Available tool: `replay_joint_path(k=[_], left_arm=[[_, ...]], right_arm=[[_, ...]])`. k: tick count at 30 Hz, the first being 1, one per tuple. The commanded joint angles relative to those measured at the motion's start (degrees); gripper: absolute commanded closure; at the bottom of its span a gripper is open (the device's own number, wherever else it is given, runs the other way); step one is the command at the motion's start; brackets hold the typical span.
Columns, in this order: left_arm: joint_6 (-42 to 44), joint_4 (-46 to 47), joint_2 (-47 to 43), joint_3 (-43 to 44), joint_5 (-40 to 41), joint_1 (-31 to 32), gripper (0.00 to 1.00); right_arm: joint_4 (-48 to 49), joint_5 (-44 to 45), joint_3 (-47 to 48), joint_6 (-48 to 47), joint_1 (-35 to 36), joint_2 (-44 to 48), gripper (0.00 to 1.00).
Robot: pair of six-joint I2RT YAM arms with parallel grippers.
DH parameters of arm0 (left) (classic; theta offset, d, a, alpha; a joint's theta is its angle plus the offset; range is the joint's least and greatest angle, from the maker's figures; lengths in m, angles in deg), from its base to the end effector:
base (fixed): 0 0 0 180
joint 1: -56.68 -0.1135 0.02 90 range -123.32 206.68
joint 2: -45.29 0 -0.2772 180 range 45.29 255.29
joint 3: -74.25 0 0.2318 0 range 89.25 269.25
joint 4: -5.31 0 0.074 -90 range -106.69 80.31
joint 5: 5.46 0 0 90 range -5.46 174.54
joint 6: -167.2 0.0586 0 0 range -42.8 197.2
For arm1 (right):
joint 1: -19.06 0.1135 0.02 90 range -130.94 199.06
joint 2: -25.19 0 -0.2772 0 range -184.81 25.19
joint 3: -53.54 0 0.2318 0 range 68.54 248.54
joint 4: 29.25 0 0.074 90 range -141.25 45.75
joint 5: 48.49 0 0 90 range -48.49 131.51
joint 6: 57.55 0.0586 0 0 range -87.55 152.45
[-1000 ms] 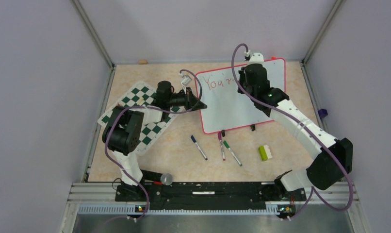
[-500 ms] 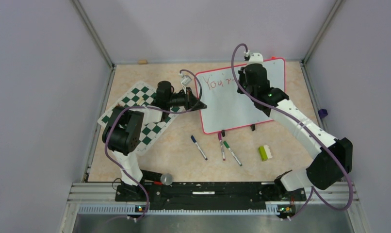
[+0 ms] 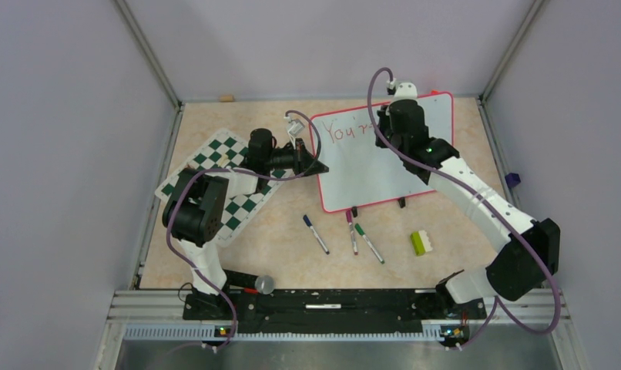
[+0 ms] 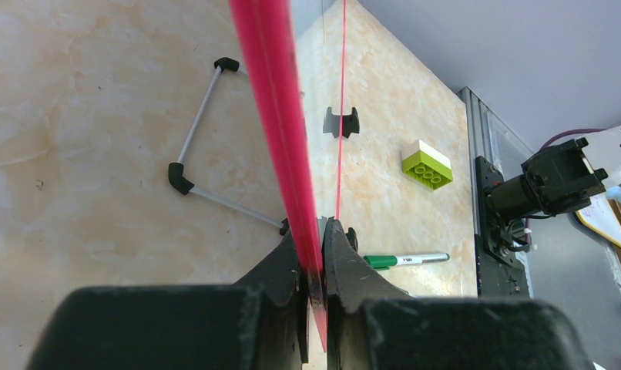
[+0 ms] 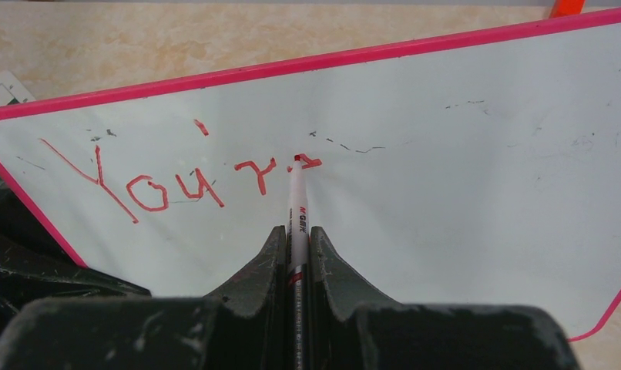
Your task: Write a sentence on the whiteboard
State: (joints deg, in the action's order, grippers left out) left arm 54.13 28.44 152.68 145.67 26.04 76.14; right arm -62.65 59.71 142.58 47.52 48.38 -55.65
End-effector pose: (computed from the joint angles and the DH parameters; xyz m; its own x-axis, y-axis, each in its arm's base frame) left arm 0.3534 -0.1779 0.2186 -0.5681 -0.0164 -0.8228 0.7992 0.2275 -0.5564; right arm 0.2903 0.1420 0.3650 -0.4154 0.0500 -0.9083 -0.1147 0.9876 0.1068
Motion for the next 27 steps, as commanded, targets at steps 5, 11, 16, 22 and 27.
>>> replay_joint_path(k=[5, 11, 16, 22, 27], left_arm=[[10.3, -1.4, 1.0, -2.2, 0.1, 1.0, 1.0], [10.3, -1.4, 1.0, -2.2, 0.0, 1.0, 1.0], [10.3, -1.4, 0.9, -2.2, 0.0, 0.9, 1.0], [10.3, -1.4, 1.0, -2.2, 0.0, 1.0, 1.0], [10.3, -1.4, 0.9, -2.3, 0.1, 0.9, 1.0]], right_arm=[[1.1, -2.8, 1.6, 0.4, -0.7, -0.3, 1.0], [0.3, -2.7, -0.6, 0.7, -0.6, 0.8, 1.0], [-0.2, -1.5, -2.8, 0.8, -0.7, 2.0, 1.0], [-0.3, 0.3, -4.5, 0.7, -0.7, 3.2, 1.0], [-0.5, 3.2, -2.7, 0.7, -0.7, 2.6, 1.0]])
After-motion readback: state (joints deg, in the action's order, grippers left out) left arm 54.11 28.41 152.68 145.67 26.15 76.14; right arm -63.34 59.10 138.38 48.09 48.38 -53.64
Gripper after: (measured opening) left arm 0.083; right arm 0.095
